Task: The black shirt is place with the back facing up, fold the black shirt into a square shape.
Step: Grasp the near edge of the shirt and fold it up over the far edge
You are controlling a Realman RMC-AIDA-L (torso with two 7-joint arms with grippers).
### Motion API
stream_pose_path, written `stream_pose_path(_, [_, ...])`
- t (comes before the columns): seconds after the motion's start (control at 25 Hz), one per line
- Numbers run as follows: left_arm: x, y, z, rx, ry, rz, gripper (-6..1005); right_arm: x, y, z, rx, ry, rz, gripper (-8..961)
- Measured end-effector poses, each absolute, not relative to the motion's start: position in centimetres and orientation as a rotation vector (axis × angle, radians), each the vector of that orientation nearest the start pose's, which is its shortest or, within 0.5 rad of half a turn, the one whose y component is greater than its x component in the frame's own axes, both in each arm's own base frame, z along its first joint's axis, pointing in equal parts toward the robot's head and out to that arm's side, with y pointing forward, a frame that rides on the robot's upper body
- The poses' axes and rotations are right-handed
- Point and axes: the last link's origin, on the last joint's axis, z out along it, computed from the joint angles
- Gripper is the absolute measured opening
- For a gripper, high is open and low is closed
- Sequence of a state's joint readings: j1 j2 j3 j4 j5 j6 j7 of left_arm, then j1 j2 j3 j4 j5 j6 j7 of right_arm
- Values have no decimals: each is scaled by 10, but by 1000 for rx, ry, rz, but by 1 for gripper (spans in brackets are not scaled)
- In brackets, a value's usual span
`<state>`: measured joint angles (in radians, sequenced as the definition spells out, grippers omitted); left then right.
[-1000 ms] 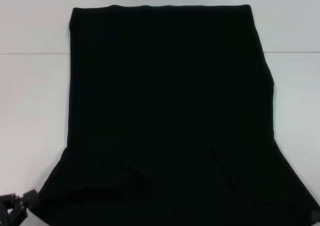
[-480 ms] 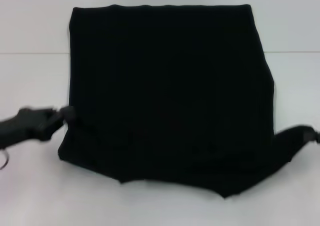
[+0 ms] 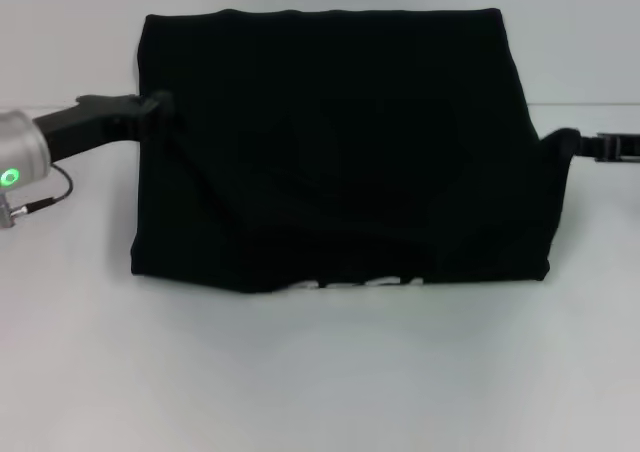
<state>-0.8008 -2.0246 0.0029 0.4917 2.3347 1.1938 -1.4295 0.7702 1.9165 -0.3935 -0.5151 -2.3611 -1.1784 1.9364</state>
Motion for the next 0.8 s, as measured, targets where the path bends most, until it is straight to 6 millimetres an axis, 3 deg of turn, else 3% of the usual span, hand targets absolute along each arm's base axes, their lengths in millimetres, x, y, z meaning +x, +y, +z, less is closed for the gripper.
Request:
stream_pose_path(0.4, [-245, 476, 45, -2069, -793, -518, -1, 248, 486, 66, -2099, 1103, 340, 21])
stream_pose_path(0.6, [-237, 490, 47, -2004, -777, -484, 0, 237, 494, 67, -2084, 1082, 353, 21])
stream_pose_path(0.8, [-241, 492, 32, -1954, -770, -428, 1, 246, 492, 52, -2046, 1110, 326, 21])
